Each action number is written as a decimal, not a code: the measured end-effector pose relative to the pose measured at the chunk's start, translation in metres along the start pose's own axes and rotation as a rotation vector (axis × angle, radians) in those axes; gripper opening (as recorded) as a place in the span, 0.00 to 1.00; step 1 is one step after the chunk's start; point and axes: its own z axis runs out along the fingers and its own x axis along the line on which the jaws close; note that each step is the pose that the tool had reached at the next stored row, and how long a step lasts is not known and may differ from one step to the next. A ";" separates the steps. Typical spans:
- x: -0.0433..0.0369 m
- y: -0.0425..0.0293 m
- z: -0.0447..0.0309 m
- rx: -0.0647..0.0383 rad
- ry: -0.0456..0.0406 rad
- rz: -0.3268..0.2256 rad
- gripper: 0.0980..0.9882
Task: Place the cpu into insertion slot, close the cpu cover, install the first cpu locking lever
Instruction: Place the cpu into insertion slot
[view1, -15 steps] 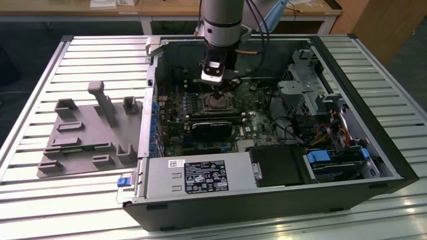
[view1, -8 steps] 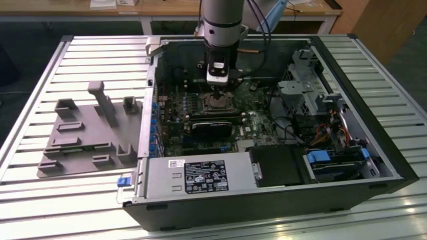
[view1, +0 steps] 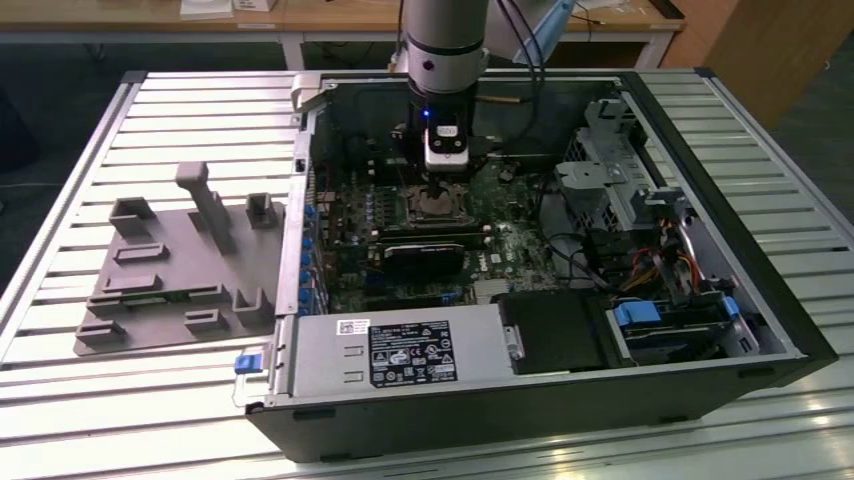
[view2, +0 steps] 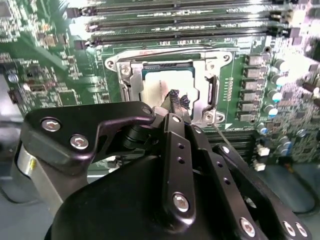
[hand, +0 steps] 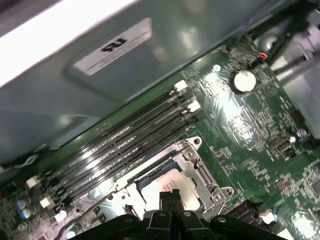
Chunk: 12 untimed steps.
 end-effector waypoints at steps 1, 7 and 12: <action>0.0000 0.0000 0.0000 0.000 0.0002 -0.015 0.00; 0.0000 0.0000 0.0000 -0.002 0.0020 -0.116 0.00; 0.0000 0.0000 0.0001 -0.004 0.0036 -0.207 0.00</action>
